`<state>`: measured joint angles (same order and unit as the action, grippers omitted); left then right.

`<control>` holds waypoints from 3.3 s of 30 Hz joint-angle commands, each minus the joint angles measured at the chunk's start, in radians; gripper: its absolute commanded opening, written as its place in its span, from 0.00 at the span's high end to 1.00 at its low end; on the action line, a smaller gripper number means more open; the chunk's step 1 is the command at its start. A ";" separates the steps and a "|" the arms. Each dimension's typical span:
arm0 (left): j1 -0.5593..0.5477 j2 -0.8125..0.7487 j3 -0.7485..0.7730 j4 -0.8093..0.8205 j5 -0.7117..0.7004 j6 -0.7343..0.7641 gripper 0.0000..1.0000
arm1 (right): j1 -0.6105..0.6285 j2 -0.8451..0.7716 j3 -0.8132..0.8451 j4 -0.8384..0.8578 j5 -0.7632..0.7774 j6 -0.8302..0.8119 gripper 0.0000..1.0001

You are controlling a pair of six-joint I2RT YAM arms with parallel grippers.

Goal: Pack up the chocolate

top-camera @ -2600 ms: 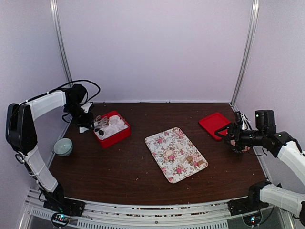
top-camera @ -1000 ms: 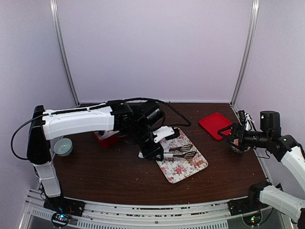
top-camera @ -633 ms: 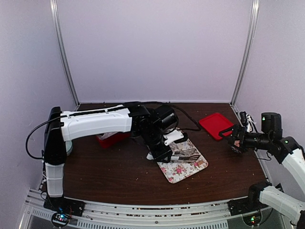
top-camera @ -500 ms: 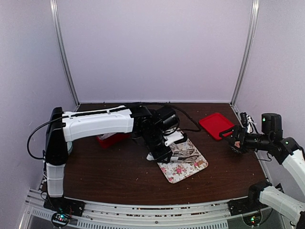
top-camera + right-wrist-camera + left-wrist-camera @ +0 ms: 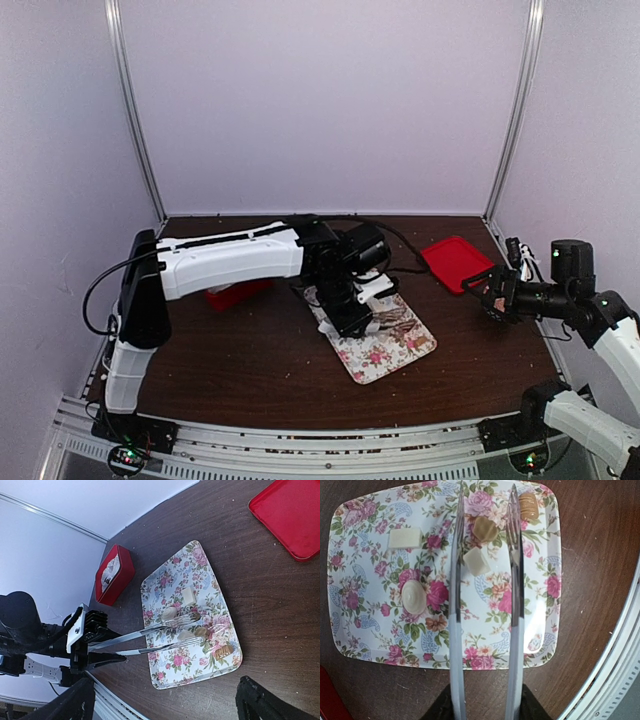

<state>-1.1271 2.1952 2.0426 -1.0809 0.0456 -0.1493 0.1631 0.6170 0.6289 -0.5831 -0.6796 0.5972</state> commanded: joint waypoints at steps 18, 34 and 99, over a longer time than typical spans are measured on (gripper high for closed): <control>-0.003 0.085 0.134 -0.065 0.006 -0.001 0.68 | -0.005 0.001 0.002 -0.003 0.008 -0.025 0.00; 0.062 -0.029 0.060 -0.022 0.030 -0.011 0.76 | -0.005 0.003 -0.004 0.014 0.004 -0.015 0.00; 0.905 -0.575 -0.705 0.165 0.095 0.003 0.62 | -0.005 0.136 0.005 0.133 -0.014 0.026 0.00</control>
<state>-0.2325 1.6329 1.2987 -0.9321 0.1604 -0.1684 0.1631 0.7540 0.6212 -0.4870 -0.6983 0.6132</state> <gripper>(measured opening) 0.370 0.998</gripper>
